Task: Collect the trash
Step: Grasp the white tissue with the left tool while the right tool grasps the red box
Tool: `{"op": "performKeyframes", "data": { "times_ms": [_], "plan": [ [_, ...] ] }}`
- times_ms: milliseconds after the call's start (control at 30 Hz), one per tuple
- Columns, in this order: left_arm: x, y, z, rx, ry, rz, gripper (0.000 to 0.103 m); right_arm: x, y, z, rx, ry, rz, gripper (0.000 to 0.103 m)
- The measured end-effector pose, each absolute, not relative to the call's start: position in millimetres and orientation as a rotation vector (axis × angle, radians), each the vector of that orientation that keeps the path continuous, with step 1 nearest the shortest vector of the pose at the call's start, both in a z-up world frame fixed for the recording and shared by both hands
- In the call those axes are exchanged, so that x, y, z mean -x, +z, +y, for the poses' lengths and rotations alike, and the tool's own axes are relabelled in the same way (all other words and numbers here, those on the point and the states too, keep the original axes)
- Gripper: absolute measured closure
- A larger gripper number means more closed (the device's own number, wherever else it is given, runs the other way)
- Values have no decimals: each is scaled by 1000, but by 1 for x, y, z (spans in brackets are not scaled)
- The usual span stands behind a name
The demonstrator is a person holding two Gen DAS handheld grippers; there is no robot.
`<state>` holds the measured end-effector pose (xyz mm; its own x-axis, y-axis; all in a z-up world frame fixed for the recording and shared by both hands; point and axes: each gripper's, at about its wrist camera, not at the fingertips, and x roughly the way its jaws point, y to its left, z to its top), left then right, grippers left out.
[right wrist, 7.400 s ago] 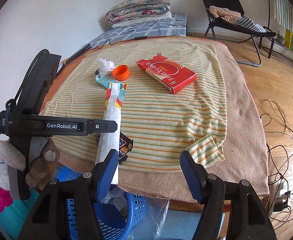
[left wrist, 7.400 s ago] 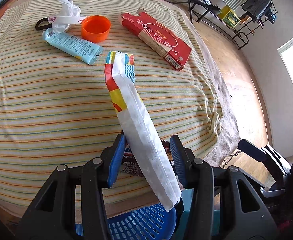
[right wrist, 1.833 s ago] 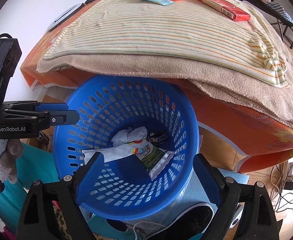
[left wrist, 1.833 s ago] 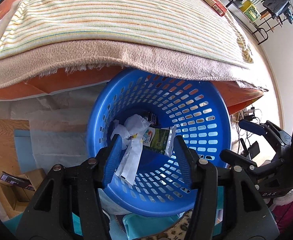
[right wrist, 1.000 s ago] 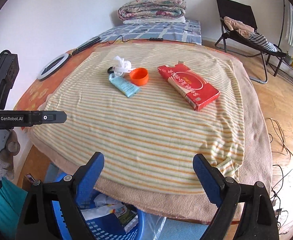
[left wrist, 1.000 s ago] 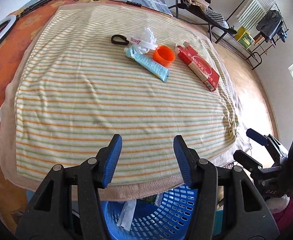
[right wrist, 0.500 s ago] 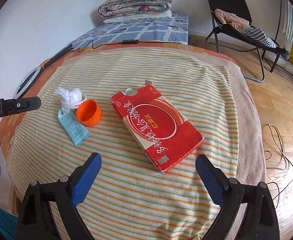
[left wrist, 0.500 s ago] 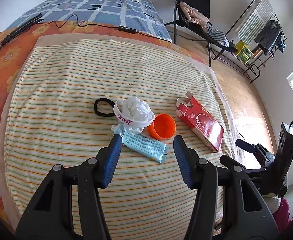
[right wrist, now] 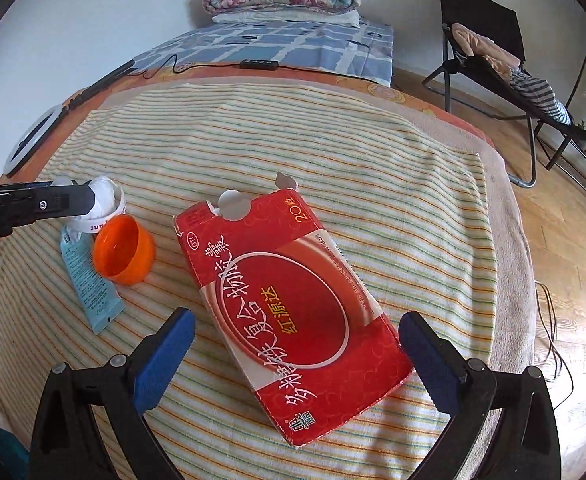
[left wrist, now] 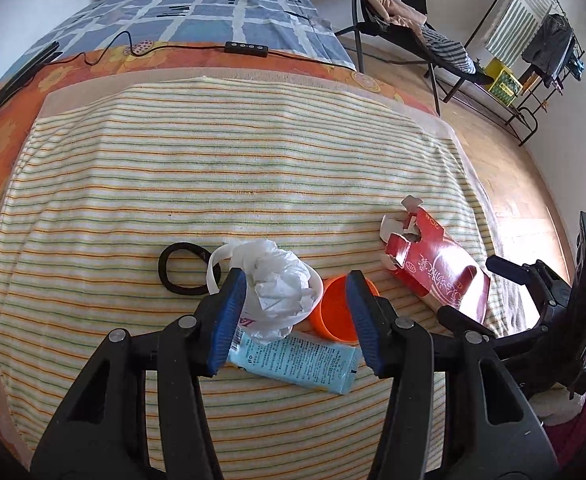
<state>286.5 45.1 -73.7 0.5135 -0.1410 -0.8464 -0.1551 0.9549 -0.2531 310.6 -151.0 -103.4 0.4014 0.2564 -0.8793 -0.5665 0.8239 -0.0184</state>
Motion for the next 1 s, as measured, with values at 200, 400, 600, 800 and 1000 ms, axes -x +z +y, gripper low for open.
{"op": "performKeyframes", "data": {
  "times_ms": [200,400,600,800,1000],
  "plan": [
    [-292,-85,48,308,22,1047,87,-316,-111,-144,372,521,1049,0],
    [-283,-69,63,455,-64,983,92,-318,-116,-145,364,513,1051,0],
    [-273,-56,69,526,-95,965,92,-312,-121,-140,417,480,1029,1],
    [-256,-41,65,417,-56,919,92,-307,-118,-142,421,478,1015,13],
    [-241,-51,79,392,14,948,93,-302,-112,-146,399,493,1011,22]
  ]
}}
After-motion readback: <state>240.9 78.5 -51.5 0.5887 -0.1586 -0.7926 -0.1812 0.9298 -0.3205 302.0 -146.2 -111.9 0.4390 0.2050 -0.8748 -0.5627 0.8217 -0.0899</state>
